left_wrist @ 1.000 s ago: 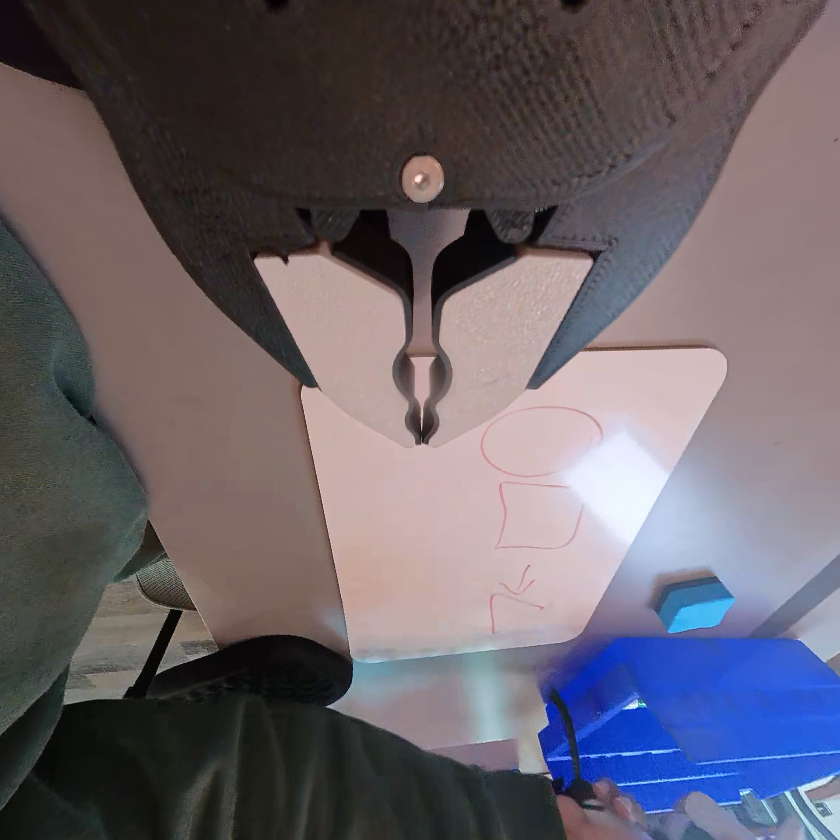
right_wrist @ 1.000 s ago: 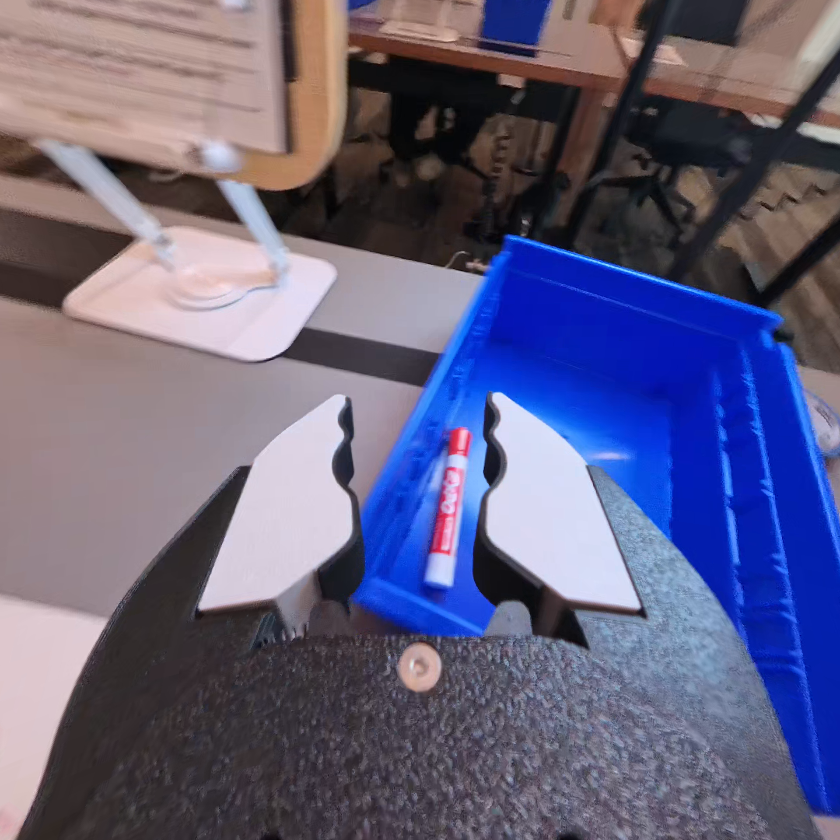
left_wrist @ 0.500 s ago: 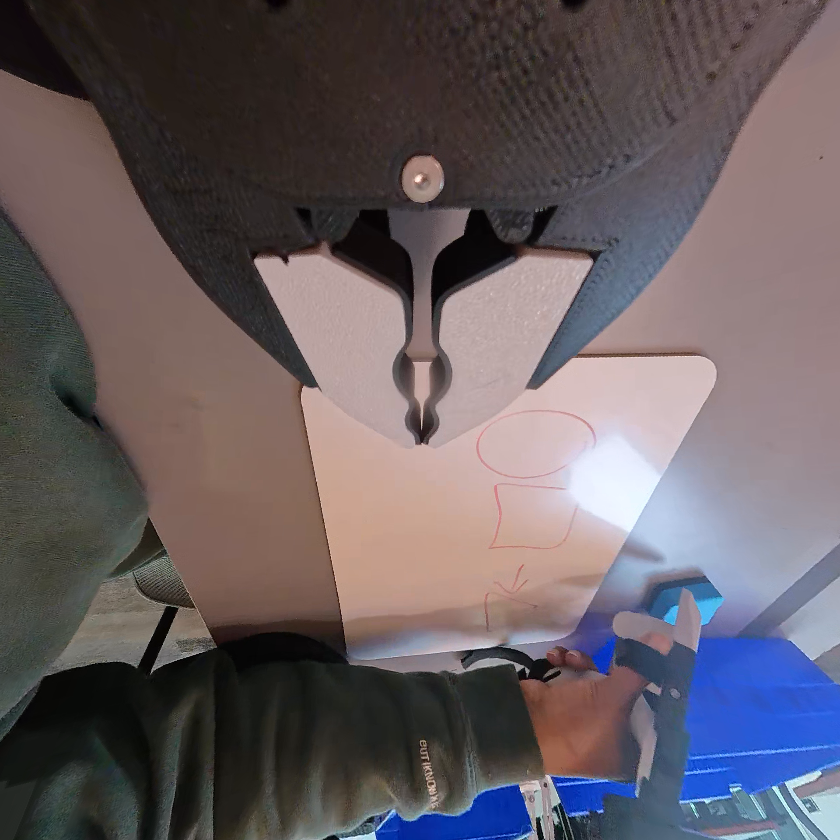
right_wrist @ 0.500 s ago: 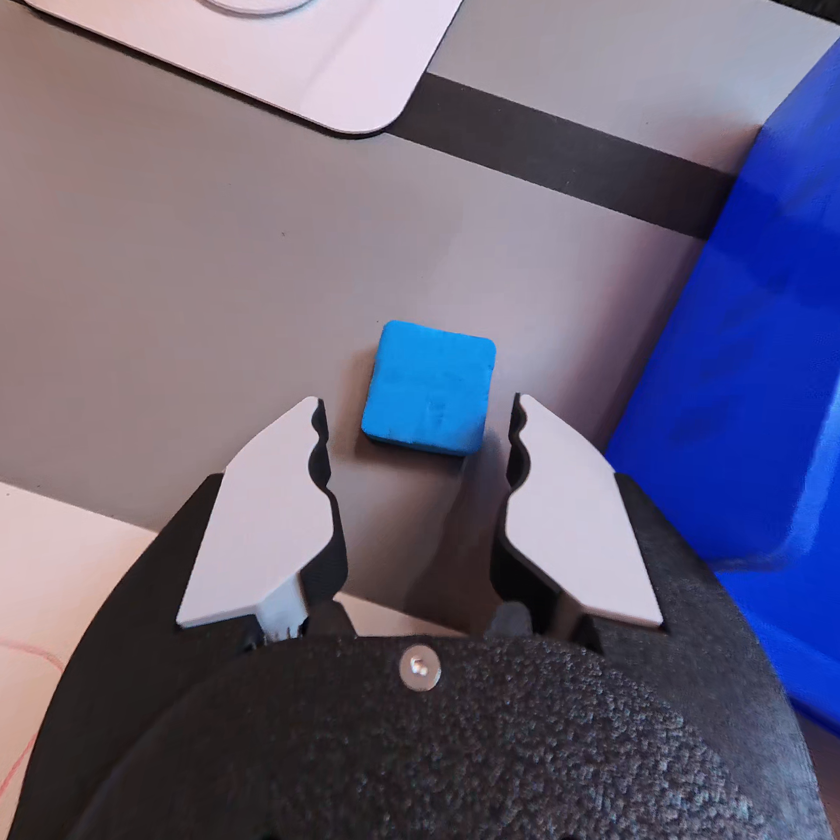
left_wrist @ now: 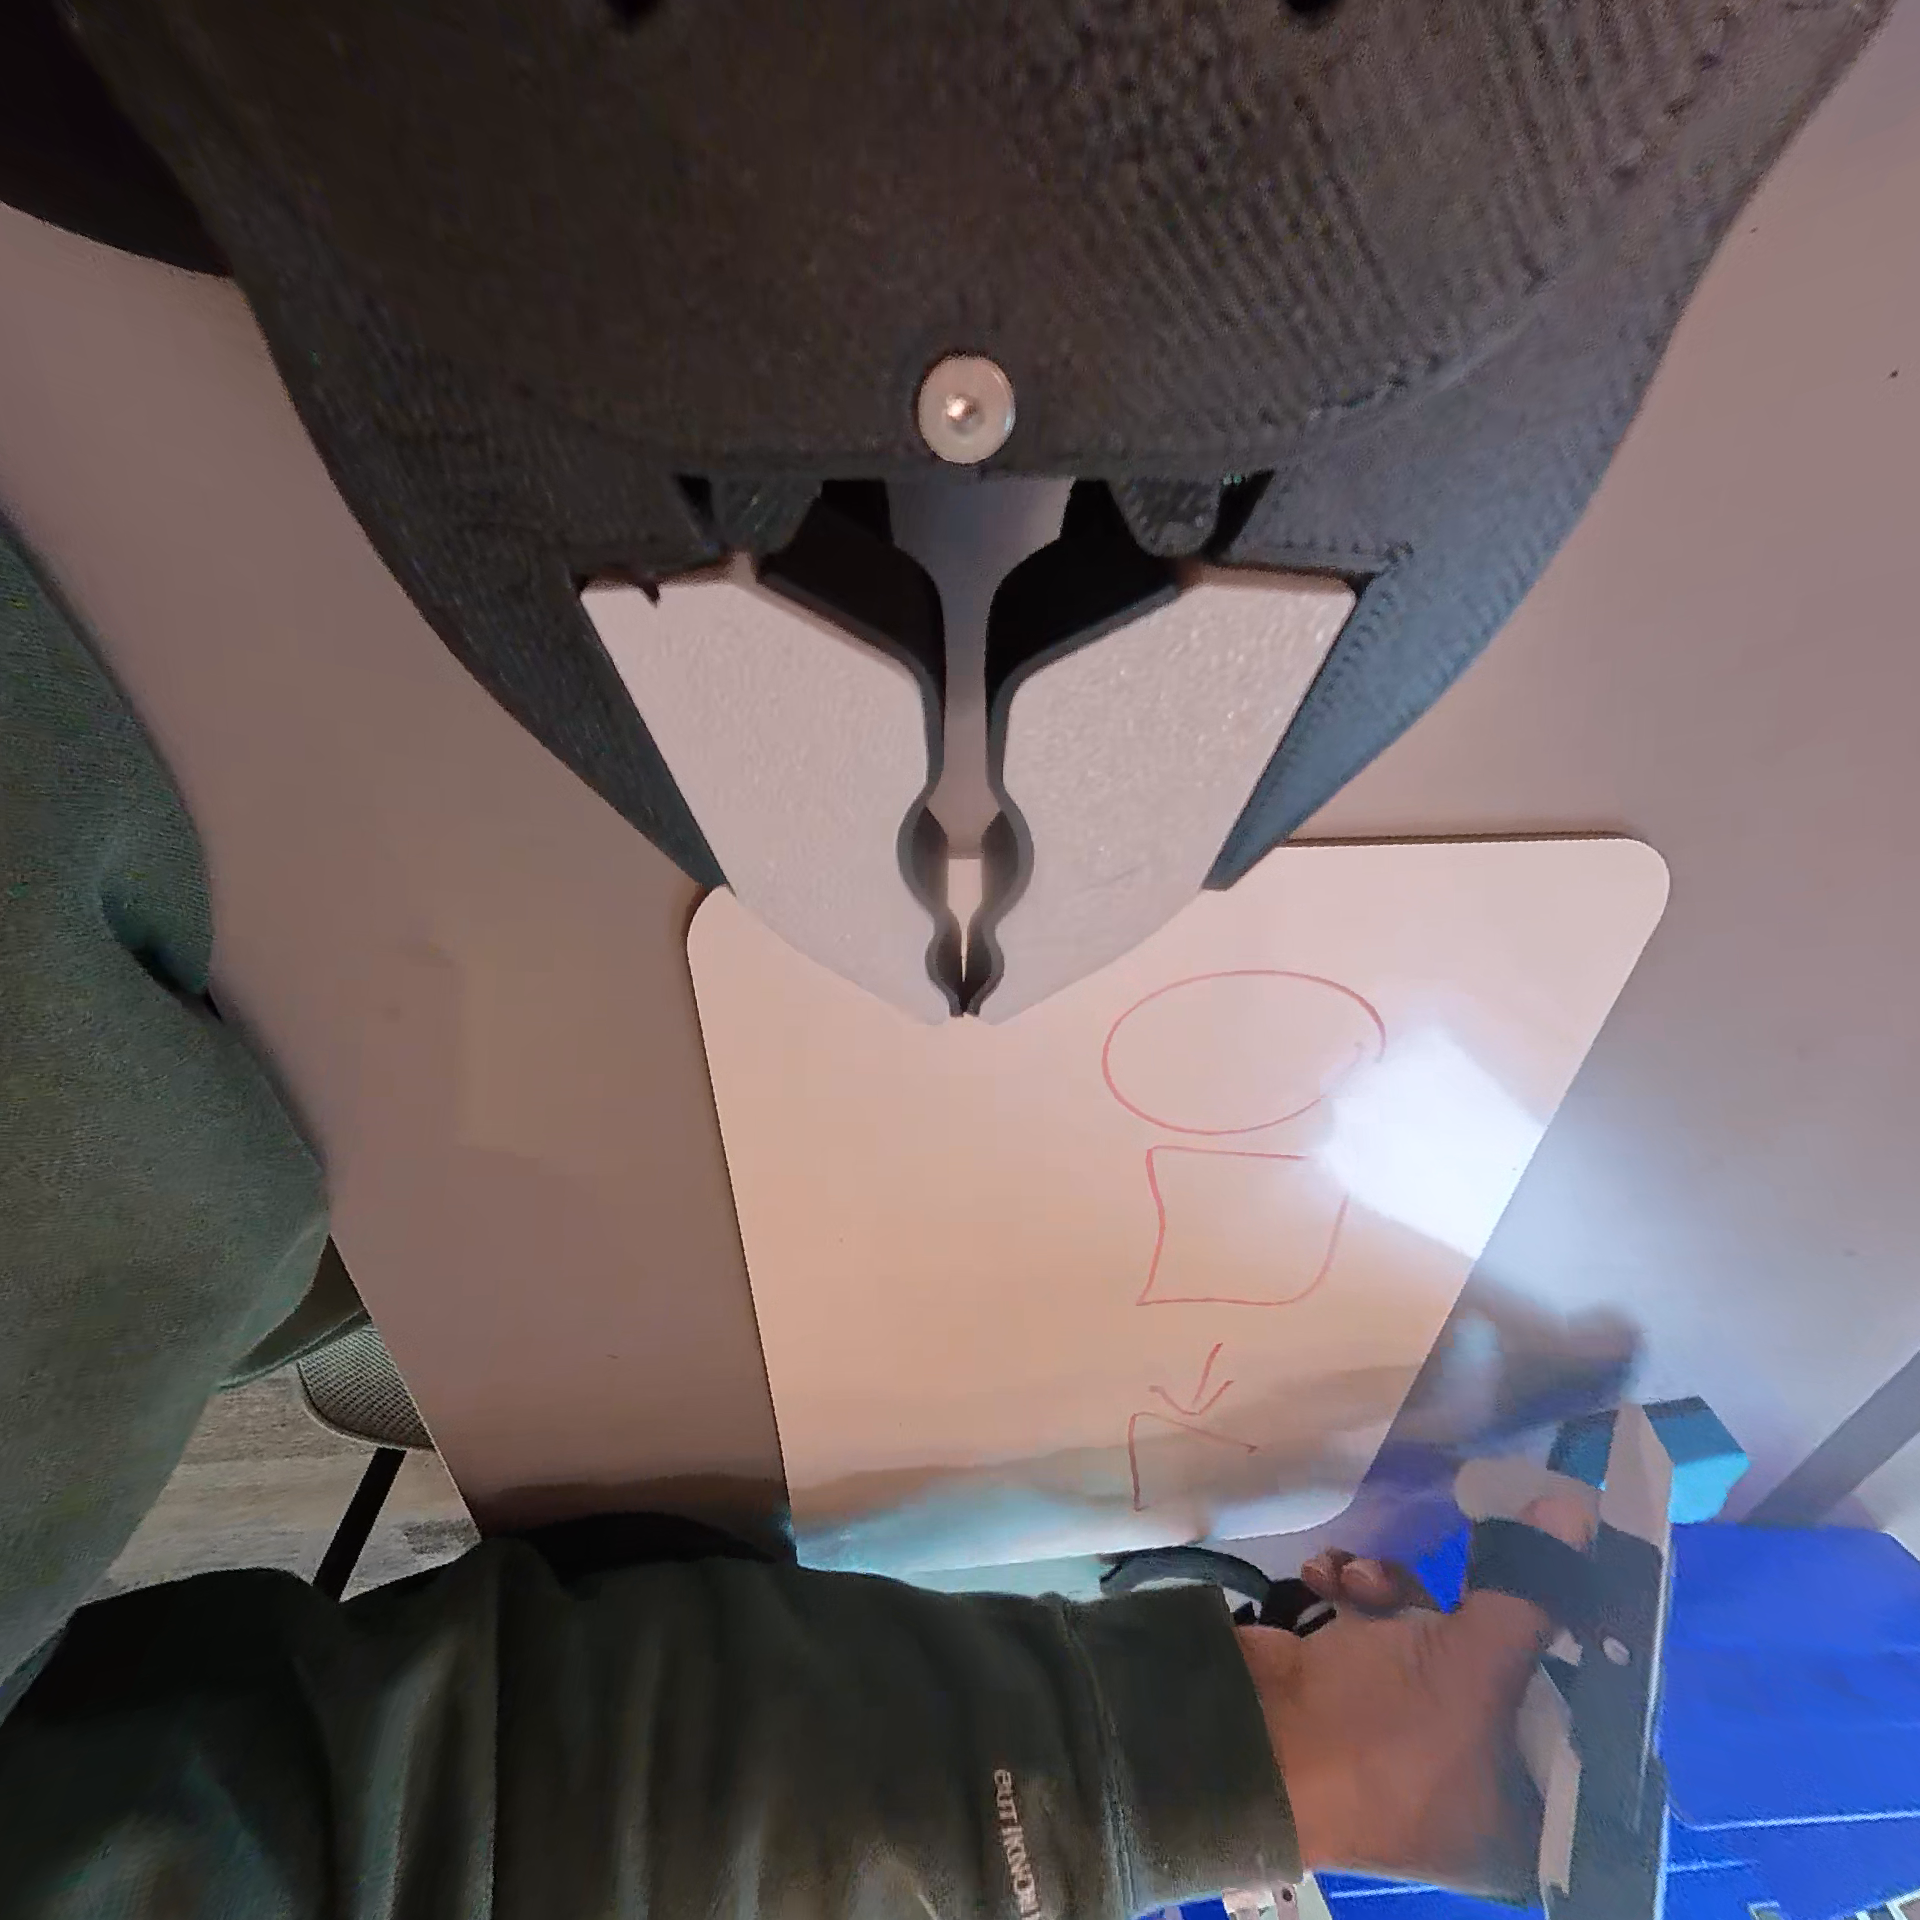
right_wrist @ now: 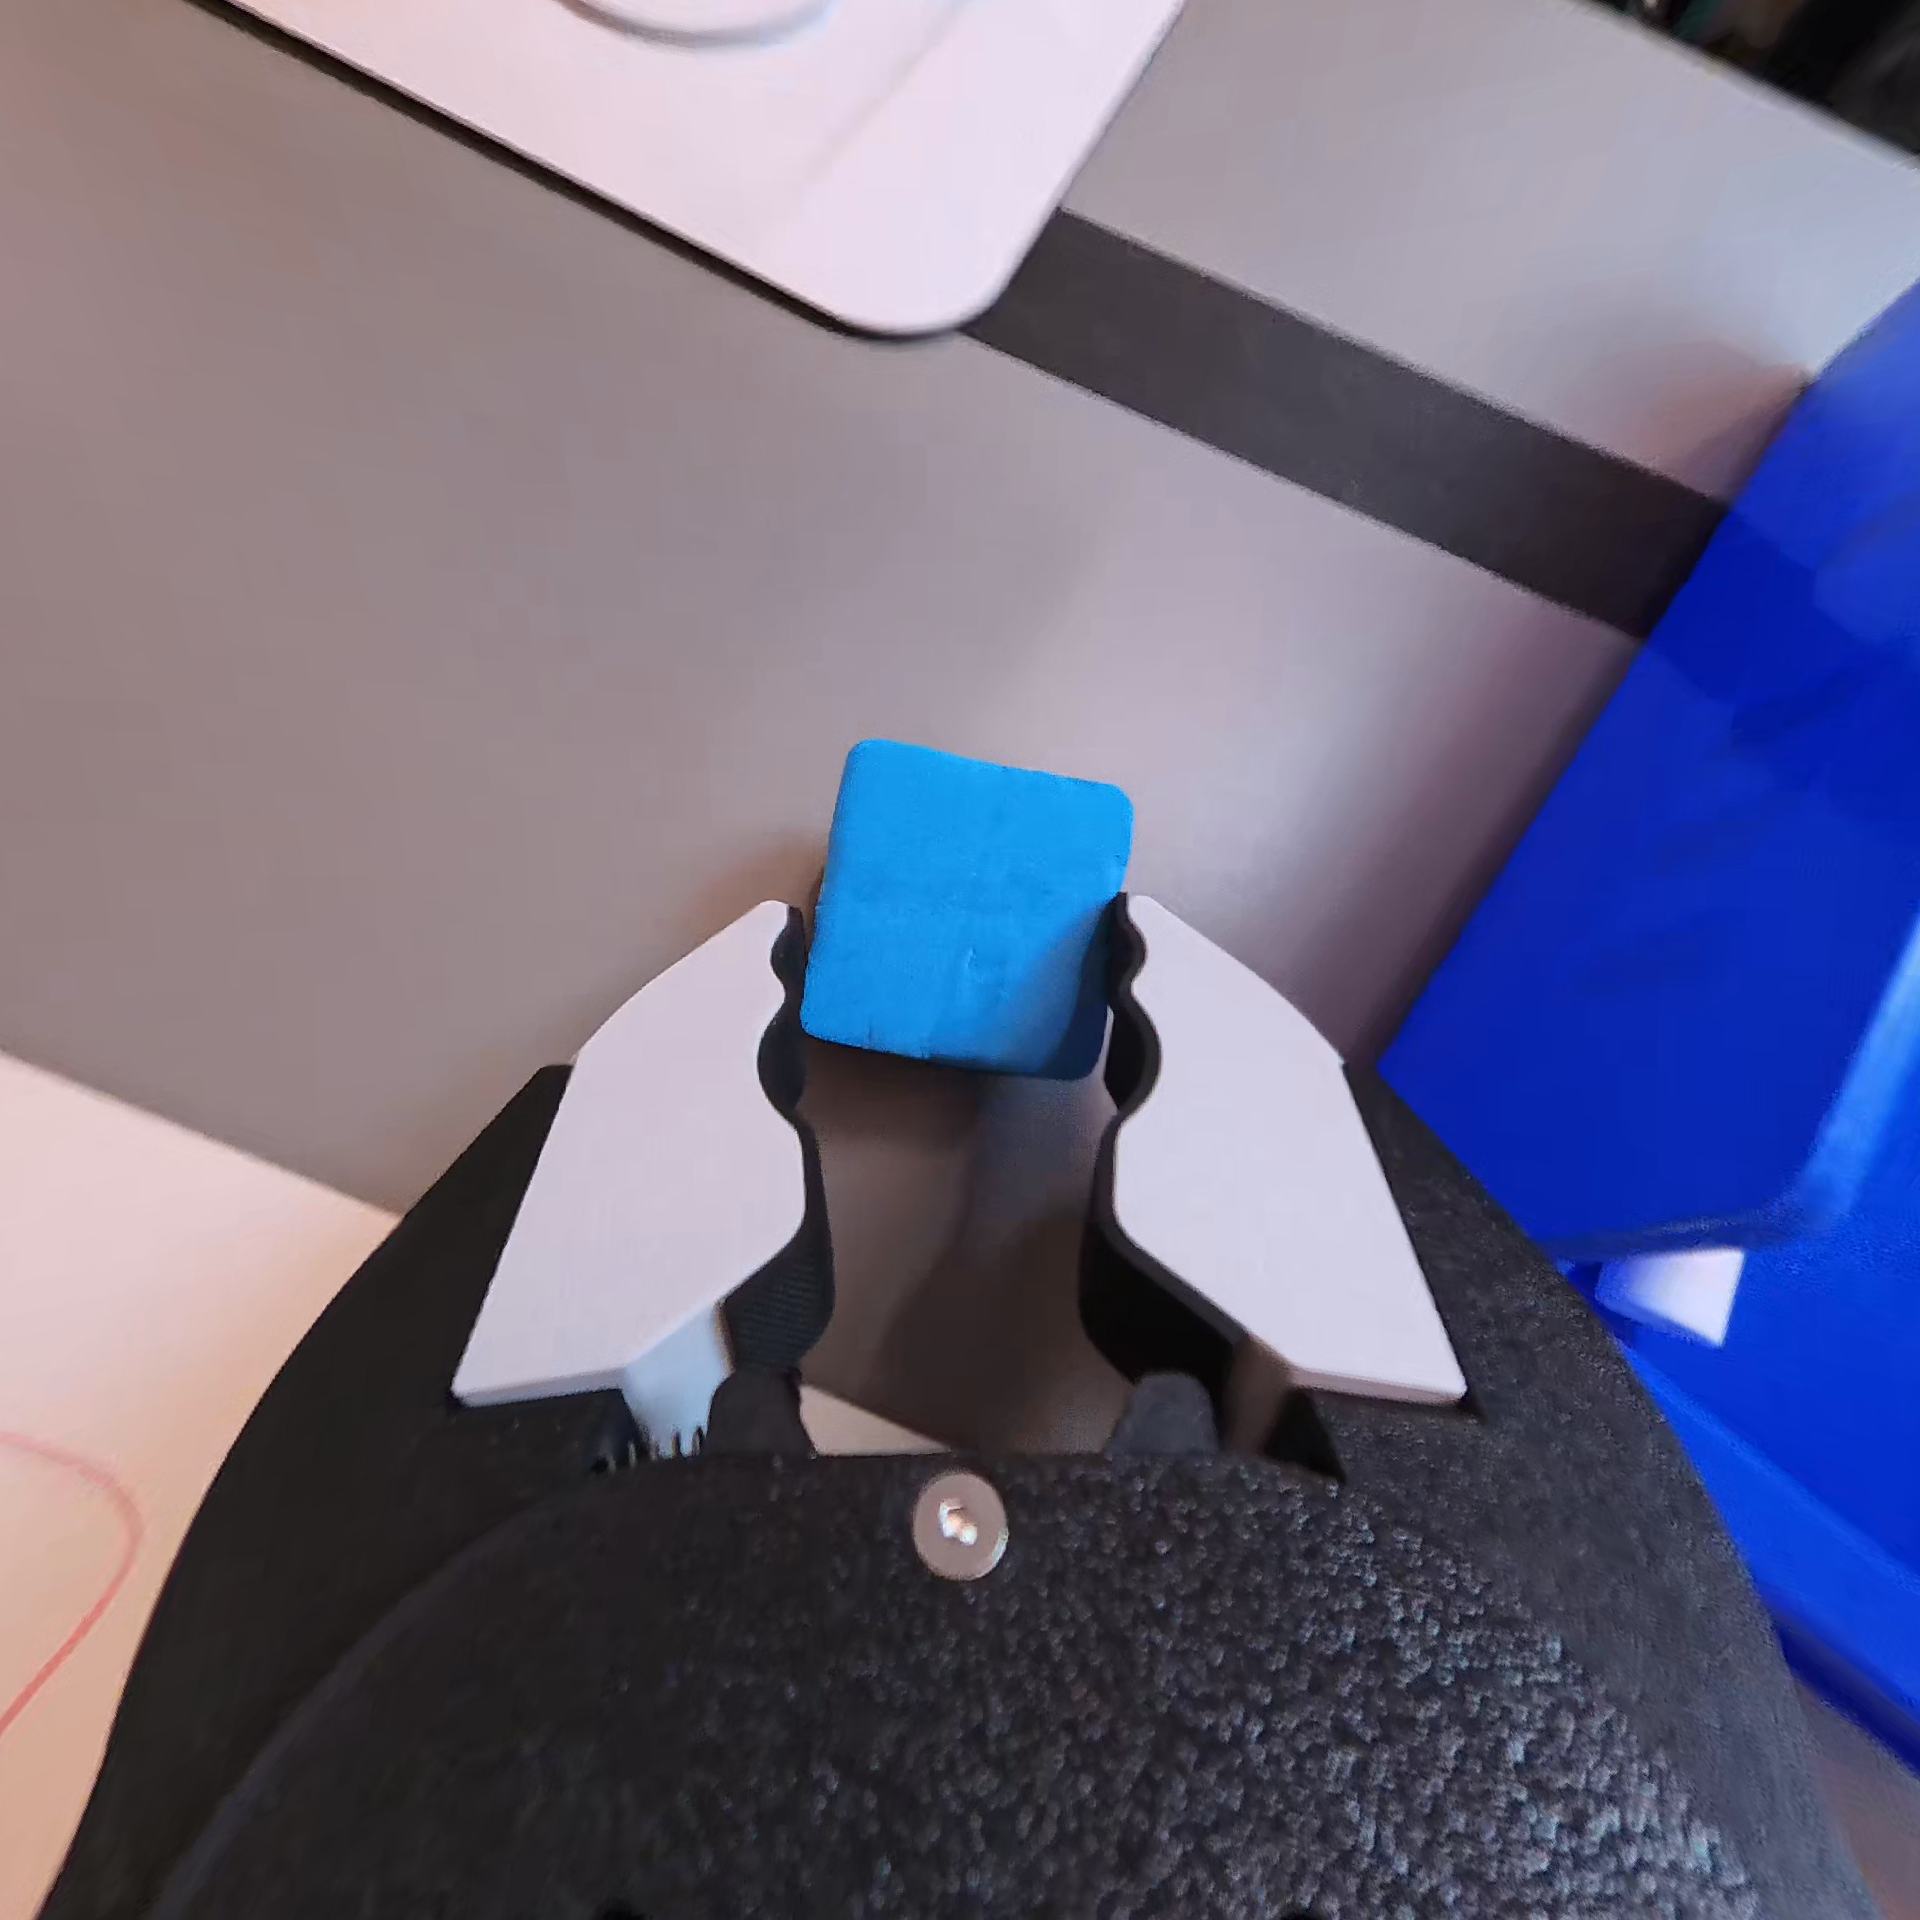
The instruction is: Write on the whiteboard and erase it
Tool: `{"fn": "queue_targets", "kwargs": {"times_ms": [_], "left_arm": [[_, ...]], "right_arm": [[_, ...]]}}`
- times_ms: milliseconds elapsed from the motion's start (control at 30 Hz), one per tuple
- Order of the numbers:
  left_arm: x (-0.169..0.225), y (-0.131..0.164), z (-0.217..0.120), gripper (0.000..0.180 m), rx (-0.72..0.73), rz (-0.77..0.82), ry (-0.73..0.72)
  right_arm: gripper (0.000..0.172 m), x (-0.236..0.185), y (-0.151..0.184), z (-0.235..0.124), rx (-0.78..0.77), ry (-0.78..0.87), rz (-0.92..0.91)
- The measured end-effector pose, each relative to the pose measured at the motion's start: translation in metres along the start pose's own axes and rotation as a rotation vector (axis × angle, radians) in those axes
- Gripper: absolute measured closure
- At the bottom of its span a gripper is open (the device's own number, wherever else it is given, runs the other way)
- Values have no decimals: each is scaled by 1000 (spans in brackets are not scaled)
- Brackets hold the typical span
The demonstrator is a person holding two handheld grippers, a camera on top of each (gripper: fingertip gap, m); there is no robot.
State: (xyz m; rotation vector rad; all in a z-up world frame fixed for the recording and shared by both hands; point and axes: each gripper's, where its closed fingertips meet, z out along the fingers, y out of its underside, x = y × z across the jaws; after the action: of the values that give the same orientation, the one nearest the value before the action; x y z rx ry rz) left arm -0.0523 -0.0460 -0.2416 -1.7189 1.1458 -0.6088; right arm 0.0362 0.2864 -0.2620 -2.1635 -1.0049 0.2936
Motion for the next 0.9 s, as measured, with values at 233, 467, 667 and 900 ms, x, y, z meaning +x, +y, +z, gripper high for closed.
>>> {"fn": "queue_targets", "kwargs": {"times_ms": [233, 467, 667, 900], "left_arm": [[4, 2, 0, 180, -17, -16, 25], [9, 5, 4, 180, -44, 21, 34], [13, 5, 7, 180, -50, 43, 47], [15, 8, 9, 167, -94, 73, 23]], "right_arm": [[115, -52, -12, -55, 90, -250, -147], [115, -113, 67, -115, -14, -427, -368], [115, -127, 117, -132, -79, -449, -393], [100, -117, 121, -141, -62, -400, -346]]}}
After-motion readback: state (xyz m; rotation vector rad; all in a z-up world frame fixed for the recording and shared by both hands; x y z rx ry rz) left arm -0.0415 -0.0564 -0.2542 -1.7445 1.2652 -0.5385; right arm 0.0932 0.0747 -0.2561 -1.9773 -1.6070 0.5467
